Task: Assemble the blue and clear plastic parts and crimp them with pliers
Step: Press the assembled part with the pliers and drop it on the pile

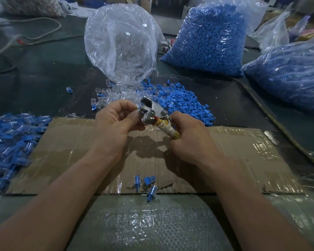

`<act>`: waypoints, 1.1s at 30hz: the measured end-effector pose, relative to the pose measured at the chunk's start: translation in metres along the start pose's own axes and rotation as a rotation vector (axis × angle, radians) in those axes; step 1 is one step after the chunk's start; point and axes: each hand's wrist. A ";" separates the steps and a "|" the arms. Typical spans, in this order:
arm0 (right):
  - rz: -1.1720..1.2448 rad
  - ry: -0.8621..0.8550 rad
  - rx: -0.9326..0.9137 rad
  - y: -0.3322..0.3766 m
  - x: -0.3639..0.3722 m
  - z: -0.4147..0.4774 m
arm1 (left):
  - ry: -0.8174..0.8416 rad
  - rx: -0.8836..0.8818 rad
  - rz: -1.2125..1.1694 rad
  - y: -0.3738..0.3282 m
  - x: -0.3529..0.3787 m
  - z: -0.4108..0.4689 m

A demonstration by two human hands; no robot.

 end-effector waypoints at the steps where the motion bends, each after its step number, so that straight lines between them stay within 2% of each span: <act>1: -0.001 -0.001 0.000 0.000 0.000 0.000 | -0.003 -0.005 0.006 0.000 0.000 0.000; 11: -0.018 -0.088 -0.068 -0.009 -0.002 0.002 | 0.002 -0.036 0.027 -0.005 -0.003 0.002; 15: -0.012 -0.193 0.010 -0.019 -0.010 0.005 | 0.030 -0.122 0.049 -0.006 -0.010 0.003; 17: -0.024 -0.239 0.075 -0.024 -0.014 0.006 | 0.128 -0.136 0.122 -0.008 -0.012 0.002; 23: -0.096 -0.252 0.300 -0.036 -0.022 0.010 | 0.570 -0.110 0.285 -0.016 -0.012 -0.009; 28: -0.154 -0.221 0.397 -0.040 -0.023 0.011 | 0.777 -0.128 0.361 -0.018 -0.012 -0.011; 33: -0.213 -0.170 0.400 -0.042 -0.022 0.011 | 0.927 -0.133 0.377 -0.016 -0.012 -0.012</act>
Point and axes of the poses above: each hand's wrist, its own z-axis towards the middle knuckle, its own x-axis out of the palm, y = z × x, and after that the axes turned 14 degrees about z, right-handed
